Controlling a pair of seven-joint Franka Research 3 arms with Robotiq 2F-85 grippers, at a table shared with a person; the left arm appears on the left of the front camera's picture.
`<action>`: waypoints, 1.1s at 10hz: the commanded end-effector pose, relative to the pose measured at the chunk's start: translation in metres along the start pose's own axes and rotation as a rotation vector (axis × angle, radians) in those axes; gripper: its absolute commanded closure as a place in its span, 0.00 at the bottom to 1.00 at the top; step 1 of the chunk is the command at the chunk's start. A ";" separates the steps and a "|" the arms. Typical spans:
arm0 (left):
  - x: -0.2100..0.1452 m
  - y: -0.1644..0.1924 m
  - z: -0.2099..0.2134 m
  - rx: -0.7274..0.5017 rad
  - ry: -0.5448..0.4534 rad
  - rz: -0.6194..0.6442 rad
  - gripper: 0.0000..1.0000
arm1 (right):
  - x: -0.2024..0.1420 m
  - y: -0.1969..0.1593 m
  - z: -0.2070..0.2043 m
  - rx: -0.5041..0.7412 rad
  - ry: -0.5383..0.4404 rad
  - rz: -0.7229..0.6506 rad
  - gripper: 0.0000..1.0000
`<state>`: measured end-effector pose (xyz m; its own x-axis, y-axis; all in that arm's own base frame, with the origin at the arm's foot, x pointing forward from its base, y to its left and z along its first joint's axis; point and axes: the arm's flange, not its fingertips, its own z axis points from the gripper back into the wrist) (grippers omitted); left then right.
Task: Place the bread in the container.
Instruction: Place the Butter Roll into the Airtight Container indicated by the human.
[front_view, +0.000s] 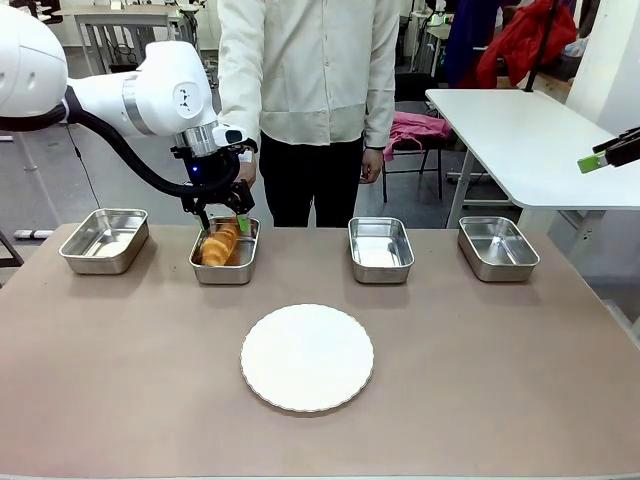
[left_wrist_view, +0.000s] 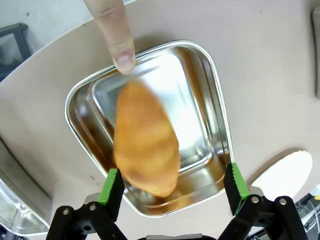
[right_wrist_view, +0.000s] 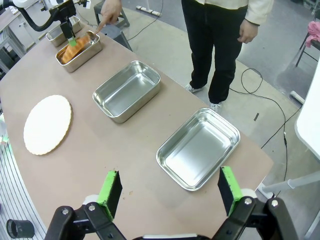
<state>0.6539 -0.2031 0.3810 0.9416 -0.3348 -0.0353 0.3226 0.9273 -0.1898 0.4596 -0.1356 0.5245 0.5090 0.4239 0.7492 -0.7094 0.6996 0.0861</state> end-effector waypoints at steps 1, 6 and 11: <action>0.002 0.001 -0.001 -0.003 -0.014 0.003 0.00 | 0.002 0.000 0.000 0.006 -0.023 0.004 0.00; 0.002 0.001 -0.001 -0.003 -0.014 0.003 0.00 | 0.002 0.000 0.000 0.006 -0.023 0.004 0.00; -0.094 -0.027 0.062 0.035 -0.164 -0.024 0.00 | 0.002 0.000 0.000 0.006 -0.023 0.004 0.00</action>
<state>0.6092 -0.2019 0.4417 0.9419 -0.3282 0.0716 0.3355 0.9297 -0.1519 0.4596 -0.1357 0.5247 0.5090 0.4238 0.7492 -0.7092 0.6997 0.0860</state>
